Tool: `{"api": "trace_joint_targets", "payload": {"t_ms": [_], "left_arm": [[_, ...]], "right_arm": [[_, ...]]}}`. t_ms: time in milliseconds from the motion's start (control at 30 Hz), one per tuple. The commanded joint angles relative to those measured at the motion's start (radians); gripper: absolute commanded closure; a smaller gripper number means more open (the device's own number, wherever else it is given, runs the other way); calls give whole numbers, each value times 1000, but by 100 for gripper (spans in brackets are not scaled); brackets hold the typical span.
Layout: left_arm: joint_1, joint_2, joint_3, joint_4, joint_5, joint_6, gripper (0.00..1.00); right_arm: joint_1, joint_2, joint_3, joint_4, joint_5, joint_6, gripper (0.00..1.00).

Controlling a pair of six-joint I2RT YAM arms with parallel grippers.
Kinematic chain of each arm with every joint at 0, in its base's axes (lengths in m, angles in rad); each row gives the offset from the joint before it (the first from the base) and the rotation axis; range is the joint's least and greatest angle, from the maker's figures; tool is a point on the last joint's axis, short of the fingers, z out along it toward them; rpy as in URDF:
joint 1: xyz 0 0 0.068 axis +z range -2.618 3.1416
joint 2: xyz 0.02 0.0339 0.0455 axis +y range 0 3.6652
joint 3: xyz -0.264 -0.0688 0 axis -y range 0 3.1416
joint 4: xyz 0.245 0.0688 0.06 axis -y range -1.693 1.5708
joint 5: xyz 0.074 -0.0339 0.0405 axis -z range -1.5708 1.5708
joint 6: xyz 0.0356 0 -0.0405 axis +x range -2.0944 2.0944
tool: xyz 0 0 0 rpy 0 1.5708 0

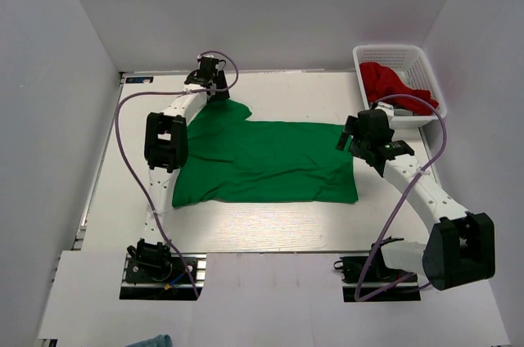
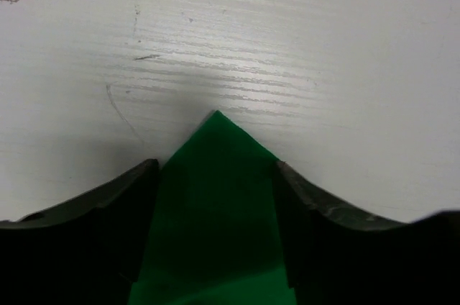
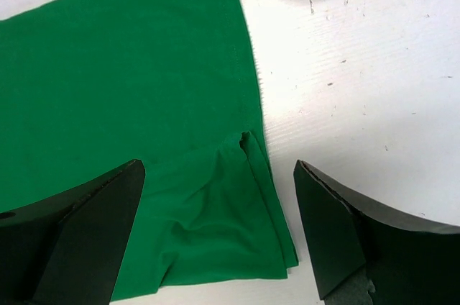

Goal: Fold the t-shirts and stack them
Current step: Grap the side of the flattened tshirt furthest away from the robot with both arms

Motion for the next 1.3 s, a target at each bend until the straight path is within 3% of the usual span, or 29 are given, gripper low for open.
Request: {"api": "trace_joint_targets", "payload": {"t_ms": [0, 167, 267, 467, 733, 1000, 1267], "left_arm": [[-4, 19, 5, 7, 19, 33, 31], [-26, 42, -29, 20, -24, 139, 47], [-26, 76, 23, -38, -74, 139, 70], [-3, 76, 32, -40, -143, 102, 100], [6, 65, 66, -82, -337, 1, 100], [74, 36, 46, -71, -280, -28, 100], [94, 7, 26, -46, -248, -7, 100]], "right_arm": [[-4, 15, 35, 12, 17, -5, 10], [-6, 30, 47, 10, 15, -6, 10], [-6, 53, 46, 12, 11, -9, 10], [-4, 173, 116, 29, -26, -15, 10], [-7, 530, 371, 27, 21, 8, 10], [-24, 822, 701, -48, 57, 11, 10], [-53, 941, 862, -5, 15, -29, 11]]}}
